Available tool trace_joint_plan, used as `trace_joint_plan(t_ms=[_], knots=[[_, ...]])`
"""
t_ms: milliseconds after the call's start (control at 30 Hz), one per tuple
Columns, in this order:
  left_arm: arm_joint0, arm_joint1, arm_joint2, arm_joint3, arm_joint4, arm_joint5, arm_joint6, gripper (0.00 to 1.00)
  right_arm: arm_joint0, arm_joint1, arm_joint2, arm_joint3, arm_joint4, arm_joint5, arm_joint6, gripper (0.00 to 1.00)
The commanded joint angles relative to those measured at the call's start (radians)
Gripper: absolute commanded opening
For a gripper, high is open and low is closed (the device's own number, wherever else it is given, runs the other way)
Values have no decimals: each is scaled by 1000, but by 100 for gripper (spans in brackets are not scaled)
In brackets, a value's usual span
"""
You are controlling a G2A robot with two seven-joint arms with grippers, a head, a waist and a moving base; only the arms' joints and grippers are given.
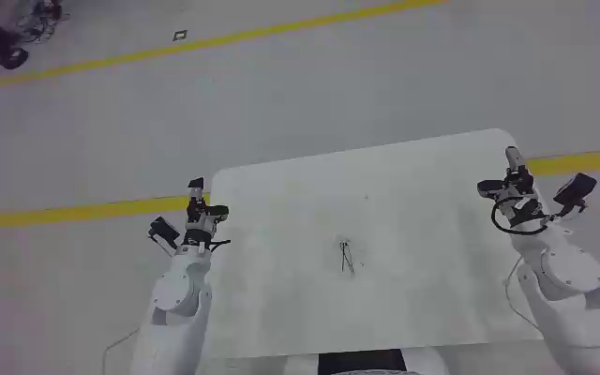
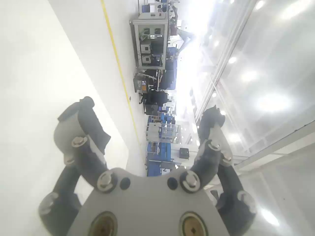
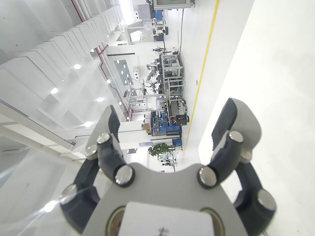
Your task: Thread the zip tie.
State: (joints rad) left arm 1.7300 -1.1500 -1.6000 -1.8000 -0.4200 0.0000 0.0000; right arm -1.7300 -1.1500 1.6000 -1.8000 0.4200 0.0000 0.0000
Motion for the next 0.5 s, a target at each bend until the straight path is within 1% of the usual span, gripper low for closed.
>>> trace_joint_plan(t_ms=[0,33,67,100,133,167,200,233,267,333,400,467], knots=[[0,0,0,0,0,0,0,78,0,0,0,0,0,0,0,100],[0,0,0,0,0,0,0,100,0,0,0,0,0,0,0,100],[0,0,0,0,0,0,0,78,0,0,0,0,0,0,0,78],[0,0,0,0,0,0,0,78,0,0,0,0,0,0,0,78],[0,0,0,0,0,0,0,100,0,0,0,0,0,0,0,100],[0,0,0,0,0,0,0,78,0,0,0,0,0,0,0,100],[0,0,0,0,0,0,0,100,0,0,0,0,0,0,0,100],[0,0,0,0,0,0,0,100,8,1,-3,-18,-13,-12,15,100],[0,0,0,0,0,0,0,100,19,2,-10,-25,-52,-31,51,100],[0,0,0,0,0,0,0,100,40,5,-25,-30,-100,-50,111,100],[0,0,0,0,0,0,0,100,64,8,-44,-26,-167,-58,172,100],[0,0,0,0,0,0,0,100,84,8,-66,-21,-220,-60,199,100]])
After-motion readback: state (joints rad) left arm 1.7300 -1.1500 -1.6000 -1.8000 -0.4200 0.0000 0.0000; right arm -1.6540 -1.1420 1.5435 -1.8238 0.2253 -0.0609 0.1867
